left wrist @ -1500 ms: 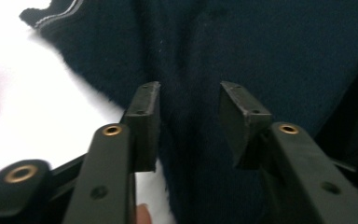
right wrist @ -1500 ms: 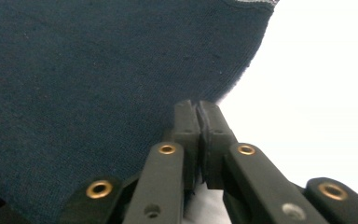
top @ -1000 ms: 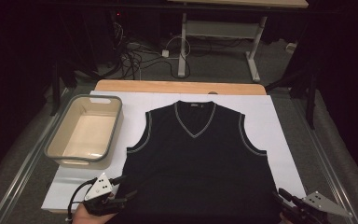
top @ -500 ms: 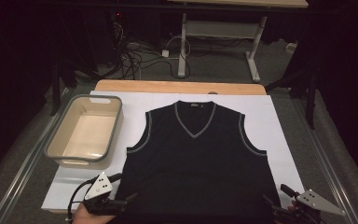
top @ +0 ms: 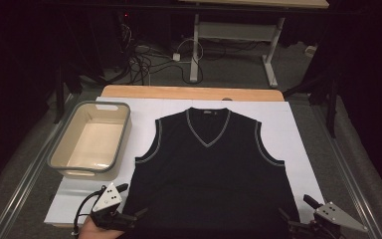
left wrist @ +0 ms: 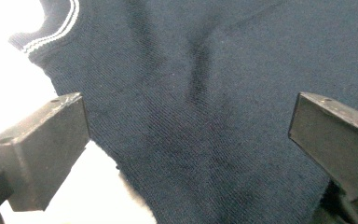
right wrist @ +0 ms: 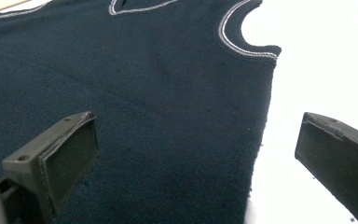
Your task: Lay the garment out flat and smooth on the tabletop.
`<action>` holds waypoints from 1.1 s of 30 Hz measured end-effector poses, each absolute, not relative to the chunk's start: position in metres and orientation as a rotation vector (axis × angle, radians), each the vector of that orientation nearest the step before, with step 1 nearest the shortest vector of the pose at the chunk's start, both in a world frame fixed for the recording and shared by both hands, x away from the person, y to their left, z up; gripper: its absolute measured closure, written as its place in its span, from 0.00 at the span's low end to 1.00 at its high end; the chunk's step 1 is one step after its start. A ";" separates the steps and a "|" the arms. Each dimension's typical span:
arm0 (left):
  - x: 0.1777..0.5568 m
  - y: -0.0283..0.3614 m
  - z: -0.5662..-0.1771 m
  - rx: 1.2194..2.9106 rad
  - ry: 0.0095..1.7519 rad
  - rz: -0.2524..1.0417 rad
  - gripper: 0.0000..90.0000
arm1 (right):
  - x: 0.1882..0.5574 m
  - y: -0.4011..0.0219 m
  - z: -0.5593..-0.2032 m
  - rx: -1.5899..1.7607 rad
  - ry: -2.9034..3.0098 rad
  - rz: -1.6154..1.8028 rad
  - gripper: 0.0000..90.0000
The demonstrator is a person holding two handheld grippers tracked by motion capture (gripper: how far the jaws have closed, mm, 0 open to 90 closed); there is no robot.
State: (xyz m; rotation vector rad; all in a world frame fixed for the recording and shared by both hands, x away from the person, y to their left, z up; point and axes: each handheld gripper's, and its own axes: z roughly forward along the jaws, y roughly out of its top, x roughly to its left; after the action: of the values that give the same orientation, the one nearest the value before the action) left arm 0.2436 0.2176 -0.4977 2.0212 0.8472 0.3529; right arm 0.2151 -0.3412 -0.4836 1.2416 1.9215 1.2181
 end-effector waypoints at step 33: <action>0.256 0.198 -0.480 1.984 0.829 0.322 0.00 | 0.265 -0.300 -0.459 1.170 1.925 1.230 0.00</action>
State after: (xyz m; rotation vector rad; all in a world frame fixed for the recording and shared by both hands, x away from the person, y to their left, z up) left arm 0.2562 0.1981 -0.4802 1.9840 0.8291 0.3222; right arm 0.2646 -0.3001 -0.4586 1.1701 1.9253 1.2303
